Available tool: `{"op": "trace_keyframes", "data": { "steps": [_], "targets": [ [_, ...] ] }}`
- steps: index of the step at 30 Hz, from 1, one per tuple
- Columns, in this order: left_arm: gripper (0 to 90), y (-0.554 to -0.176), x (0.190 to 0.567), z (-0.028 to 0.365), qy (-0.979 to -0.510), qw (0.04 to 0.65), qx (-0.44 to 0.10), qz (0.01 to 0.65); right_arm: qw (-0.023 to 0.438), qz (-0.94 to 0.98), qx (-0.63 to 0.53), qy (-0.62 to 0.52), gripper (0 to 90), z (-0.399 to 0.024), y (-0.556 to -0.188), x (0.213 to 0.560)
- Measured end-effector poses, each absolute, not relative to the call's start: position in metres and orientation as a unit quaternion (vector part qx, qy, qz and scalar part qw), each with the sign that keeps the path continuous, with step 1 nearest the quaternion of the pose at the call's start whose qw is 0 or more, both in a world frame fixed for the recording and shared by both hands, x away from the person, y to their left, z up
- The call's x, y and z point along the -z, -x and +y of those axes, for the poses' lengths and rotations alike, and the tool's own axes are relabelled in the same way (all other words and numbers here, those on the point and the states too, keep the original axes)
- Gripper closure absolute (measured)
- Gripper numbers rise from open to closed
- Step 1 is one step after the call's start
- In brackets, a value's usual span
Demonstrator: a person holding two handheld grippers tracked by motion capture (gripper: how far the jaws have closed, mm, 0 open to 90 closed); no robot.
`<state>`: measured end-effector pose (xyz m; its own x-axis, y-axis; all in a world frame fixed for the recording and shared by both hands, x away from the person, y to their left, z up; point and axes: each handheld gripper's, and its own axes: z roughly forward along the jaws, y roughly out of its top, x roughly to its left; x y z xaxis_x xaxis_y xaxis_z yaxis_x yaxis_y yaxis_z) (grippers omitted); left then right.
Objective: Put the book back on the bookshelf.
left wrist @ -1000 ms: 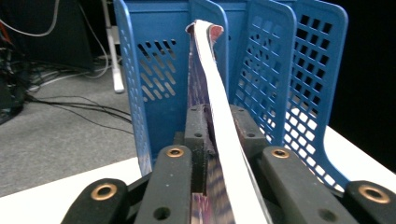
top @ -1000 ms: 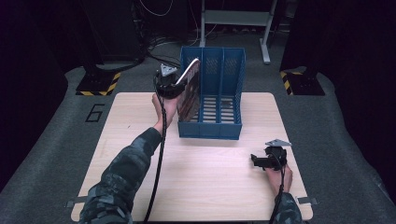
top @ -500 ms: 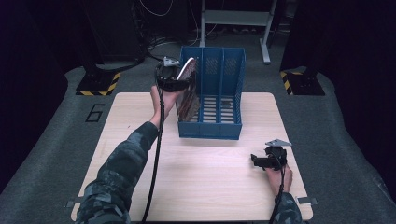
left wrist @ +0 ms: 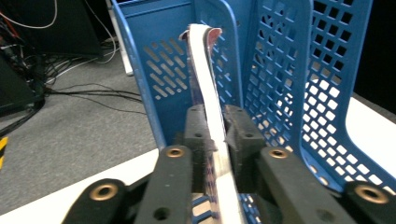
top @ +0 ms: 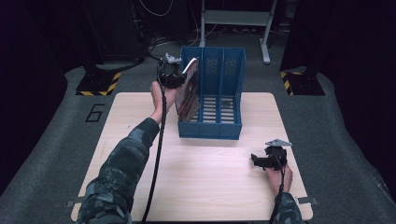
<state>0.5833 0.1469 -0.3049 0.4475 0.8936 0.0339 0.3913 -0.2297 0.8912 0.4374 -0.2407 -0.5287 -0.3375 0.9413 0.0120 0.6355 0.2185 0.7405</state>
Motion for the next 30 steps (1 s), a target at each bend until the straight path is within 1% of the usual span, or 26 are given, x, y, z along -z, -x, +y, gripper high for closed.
{"op": "trace_keyframes", "data": {
  "steps": [1, 7, 17, 19, 21, 30],
  "targets": [
    [83.7, -0.583, 0.305, 0.147, -0.730, 0.437, -0.287, 0.440, 0.229, 0.746, -0.334, -0.528, 8.1, -0.241, -0.437, 0.529],
    [84.2, -0.582, 0.306, 0.143, -0.716, 0.448, -0.291, 0.449, 0.230, 0.743, -0.335, -0.532, 8.3, -0.240, -0.437, 0.529],
    [84.1, -0.586, 0.301, 0.146, -0.669, 0.481, -0.307, 0.477, 0.230, 0.742, -0.335, -0.533, 8.4, -0.240, -0.438, 0.529],
    [84.2, -0.591, 0.303, 0.147, -0.659, 0.484, -0.309, 0.486, 0.229, 0.742, -0.334, -0.534, 8.4, -0.240, -0.437, 0.529],
    [84.2, -0.593, 0.304, 0.147, -0.659, 0.481, -0.311, 0.489, 0.230, 0.742, -0.335, -0.533, 8.4, -0.240, -0.438, 0.529],
    [84.1, -0.605, 0.321, 0.145, -0.608, 0.502, -0.315, 0.527, 0.230, 0.741, -0.336, -0.533, 8.6, -0.240, -0.438, 0.529]
  ]
}}
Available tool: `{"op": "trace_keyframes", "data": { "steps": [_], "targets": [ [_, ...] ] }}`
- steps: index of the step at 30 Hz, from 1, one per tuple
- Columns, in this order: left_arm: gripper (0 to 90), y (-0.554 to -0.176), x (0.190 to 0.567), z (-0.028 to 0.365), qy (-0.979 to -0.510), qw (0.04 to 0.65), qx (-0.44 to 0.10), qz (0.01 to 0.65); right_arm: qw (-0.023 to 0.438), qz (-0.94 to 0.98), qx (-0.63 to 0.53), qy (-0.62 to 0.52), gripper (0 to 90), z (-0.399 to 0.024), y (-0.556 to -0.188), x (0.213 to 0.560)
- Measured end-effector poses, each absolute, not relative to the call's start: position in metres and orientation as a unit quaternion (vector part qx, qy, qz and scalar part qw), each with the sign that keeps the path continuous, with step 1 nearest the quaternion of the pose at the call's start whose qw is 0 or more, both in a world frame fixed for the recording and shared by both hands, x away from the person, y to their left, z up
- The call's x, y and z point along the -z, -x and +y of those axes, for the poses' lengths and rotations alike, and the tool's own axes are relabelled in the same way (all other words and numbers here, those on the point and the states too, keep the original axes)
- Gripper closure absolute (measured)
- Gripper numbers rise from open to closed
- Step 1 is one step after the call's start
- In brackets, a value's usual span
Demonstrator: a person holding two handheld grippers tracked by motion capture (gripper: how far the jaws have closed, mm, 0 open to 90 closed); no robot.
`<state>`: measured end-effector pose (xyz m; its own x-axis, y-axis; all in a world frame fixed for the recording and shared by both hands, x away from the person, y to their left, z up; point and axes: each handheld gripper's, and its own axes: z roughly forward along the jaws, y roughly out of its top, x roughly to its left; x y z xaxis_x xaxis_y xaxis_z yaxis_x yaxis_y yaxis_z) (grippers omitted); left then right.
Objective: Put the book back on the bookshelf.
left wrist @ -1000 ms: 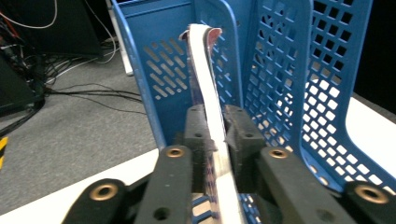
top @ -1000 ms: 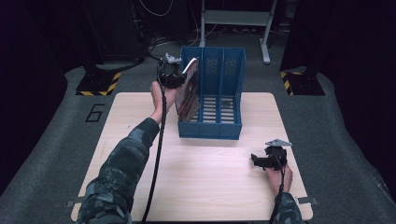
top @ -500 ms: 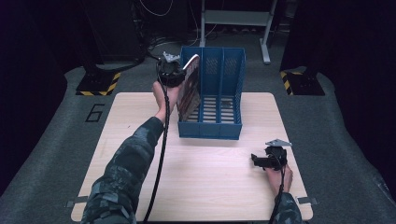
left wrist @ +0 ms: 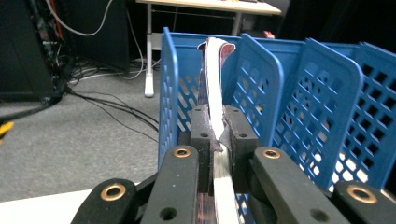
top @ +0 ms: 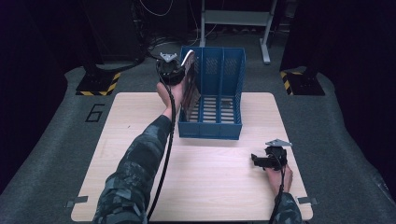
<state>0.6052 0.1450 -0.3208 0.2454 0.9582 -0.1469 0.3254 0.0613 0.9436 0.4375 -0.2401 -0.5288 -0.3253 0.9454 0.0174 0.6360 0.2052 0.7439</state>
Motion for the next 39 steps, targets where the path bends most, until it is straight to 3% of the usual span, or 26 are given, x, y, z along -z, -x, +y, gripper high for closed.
{"op": "trace_keyframes", "data": {
  "steps": [9, 12, 14, 17, 28, 39],
  "targets": [
    [83.7, -0.614, 0.327, 0.152, -0.597, 0.494, -0.328, 0.540, 0.229, 0.742, -0.336, -0.532, 8.9, -0.240, -0.437, 0.529],
    [73.0, -0.613, 0.325, 0.155, -0.605, 0.488, -0.326, 0.538, 0.228, 0.742, -0.336, -0.534, 9.0, -0.240, -0.437, 0.529],
    [56.4, -0.609, 0.321, 0.157, -0.606, 0.496, -0.315, 0.537, 0.228, 0.742, -0.336, -0.533, 9.0, -0.240, -0.437, 0.529],
    [45.0, -0.602, 0.315, 0.160, -0.612, 0.502, -0.319, 0.521, 0.228, 0.742, -0.336, -0.533, 9.1, -0.240, -0.437, 0.529],
    [21.2, -0.579, 0.317, 0.170, -0.644, 0.495, -0.301, 0.499, 0.229, 0.742, -0.335, -0.534, 9.1, -0.240, -0.437, 0.529],
    [15.2, -0.571, 0.344, 0.171, -0.675, 0.474, -0.281, 0.491, 0.228, 0.742, -0.336, -0.533, 9.3, -0.240, -0.437, 0.528]
  ]
}}
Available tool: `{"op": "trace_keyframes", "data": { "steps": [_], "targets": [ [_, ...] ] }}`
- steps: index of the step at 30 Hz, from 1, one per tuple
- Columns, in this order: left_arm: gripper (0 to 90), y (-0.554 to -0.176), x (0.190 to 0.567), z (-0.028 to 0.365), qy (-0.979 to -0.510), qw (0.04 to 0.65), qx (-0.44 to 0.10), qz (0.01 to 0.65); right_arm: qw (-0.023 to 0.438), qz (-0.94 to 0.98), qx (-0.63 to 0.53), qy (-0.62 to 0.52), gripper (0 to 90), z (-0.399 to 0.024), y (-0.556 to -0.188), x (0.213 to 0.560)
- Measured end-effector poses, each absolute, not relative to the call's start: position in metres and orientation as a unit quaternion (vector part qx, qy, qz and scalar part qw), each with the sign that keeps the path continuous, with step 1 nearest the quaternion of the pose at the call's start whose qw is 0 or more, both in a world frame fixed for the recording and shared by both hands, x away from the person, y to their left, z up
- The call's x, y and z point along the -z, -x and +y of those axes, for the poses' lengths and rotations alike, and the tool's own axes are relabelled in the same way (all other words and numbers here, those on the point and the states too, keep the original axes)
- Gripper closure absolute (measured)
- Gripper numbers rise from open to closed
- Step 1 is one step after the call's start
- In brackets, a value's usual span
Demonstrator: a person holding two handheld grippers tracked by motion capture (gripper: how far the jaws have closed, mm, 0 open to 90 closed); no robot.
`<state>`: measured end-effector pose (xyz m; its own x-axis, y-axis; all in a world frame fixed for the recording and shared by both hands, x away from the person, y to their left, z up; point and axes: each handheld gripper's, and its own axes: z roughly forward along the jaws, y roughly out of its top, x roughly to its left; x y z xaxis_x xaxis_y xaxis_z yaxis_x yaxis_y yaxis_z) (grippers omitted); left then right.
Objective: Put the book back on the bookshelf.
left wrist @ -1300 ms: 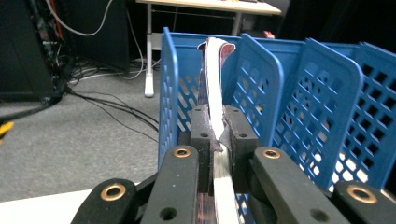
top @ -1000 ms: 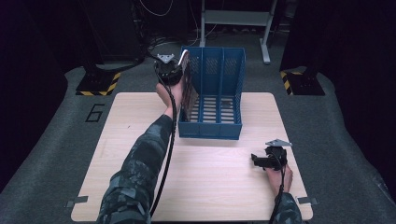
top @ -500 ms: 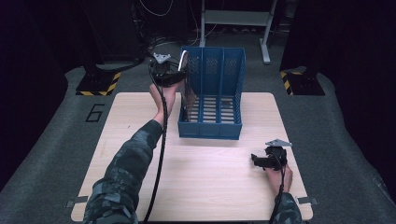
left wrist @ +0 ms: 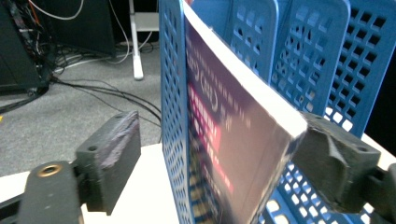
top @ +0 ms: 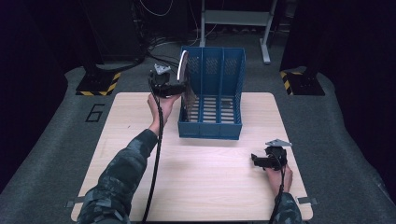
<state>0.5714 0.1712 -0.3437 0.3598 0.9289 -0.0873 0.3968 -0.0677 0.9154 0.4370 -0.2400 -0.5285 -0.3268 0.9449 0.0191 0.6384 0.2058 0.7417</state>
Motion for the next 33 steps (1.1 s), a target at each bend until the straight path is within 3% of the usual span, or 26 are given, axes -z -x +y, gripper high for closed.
{"op": "trace_keyframes", "data": {
  "steps": [9, 17, 24, 33],
  "targets": [
    [15.8, -0.570, 0.384, 0.166, -0.695, 0.458, -0.240, 0.500, 0.227, 0.744, -0.336, -0.531, 9.5, -0.240, -0.437, 0.528],
    [22.9, -0.570, 0.408, 0.153, -0.705, 0.451, -0.231, 0.497, 0.227, 0.743, -0.337, -0.532, 9.5, -0.240, -0.437, 0.528],
    [34.2, -0.572, 0.425, 0.149, -0.702, 0.451, -0.217, 0.508, 0.226, 0.743, -0.338, -0.532, 9.5, -0.240, -0.437, 0.528],
    [63.7, -0.572, 0.436, 0.146, -0.707, 0.435, -0.201, 0.520, 0.226, 0.746, -0.334, -0.529, 10.0, -0.241, -0.437, 0.528]
  ]
}}
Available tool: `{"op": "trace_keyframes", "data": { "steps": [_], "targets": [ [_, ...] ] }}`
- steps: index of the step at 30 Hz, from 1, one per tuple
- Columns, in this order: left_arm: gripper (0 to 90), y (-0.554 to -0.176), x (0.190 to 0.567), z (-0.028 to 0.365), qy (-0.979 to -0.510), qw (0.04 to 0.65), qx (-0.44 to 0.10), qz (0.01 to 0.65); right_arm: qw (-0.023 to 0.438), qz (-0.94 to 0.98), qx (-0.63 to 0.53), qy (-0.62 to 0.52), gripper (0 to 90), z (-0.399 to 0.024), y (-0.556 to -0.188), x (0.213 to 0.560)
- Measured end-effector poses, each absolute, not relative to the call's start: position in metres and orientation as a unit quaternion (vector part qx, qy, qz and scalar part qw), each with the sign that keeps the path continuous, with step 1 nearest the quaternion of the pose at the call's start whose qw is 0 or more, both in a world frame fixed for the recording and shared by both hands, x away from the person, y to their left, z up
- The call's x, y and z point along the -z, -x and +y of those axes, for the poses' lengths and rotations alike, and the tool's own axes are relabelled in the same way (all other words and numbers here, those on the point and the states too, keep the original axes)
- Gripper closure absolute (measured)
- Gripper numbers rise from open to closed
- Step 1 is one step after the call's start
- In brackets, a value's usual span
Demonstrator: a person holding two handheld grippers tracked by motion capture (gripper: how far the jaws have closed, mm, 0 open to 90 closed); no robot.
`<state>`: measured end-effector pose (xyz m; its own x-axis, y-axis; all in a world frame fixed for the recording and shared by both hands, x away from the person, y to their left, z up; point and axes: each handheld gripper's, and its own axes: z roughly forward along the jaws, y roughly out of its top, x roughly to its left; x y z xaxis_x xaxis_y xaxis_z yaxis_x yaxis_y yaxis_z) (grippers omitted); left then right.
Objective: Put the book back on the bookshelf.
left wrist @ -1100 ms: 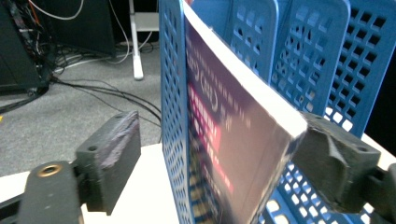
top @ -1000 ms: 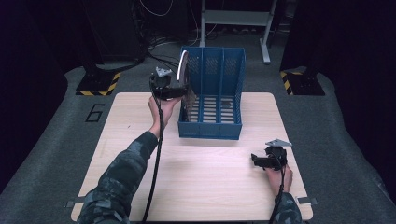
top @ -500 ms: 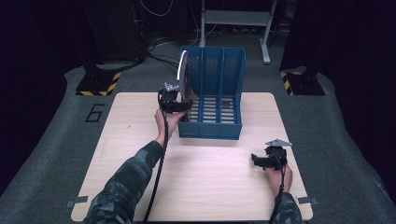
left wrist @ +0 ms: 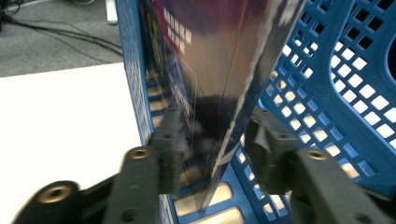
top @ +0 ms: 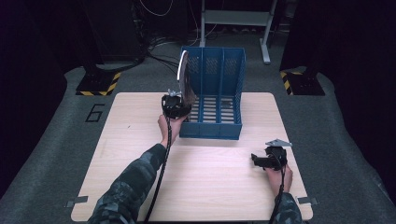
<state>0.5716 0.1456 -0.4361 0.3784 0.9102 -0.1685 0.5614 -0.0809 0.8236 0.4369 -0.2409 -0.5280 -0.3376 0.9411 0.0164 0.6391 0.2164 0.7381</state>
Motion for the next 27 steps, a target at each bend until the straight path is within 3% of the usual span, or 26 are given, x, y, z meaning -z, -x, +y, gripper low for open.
{"op": "trace_keyframes", "data": {
  "steps": [10, 27],
  "targets": [
    [78.3, -0.571, 0.437, 0.147, -0.684, 0.450, -0.184, 0.544, 0.225, 0.747, -0.334, -0.529, 10.1, -0.241, -0.437, 0.528],
    [79.6, -0.571, 0.439, 0.138, -0.645, 0.488, -0.123, 0.575, 0.227, 0.746, -0.335, -0.529, 10.2, -0.241, -0.437, 0.528]
  ]
}}
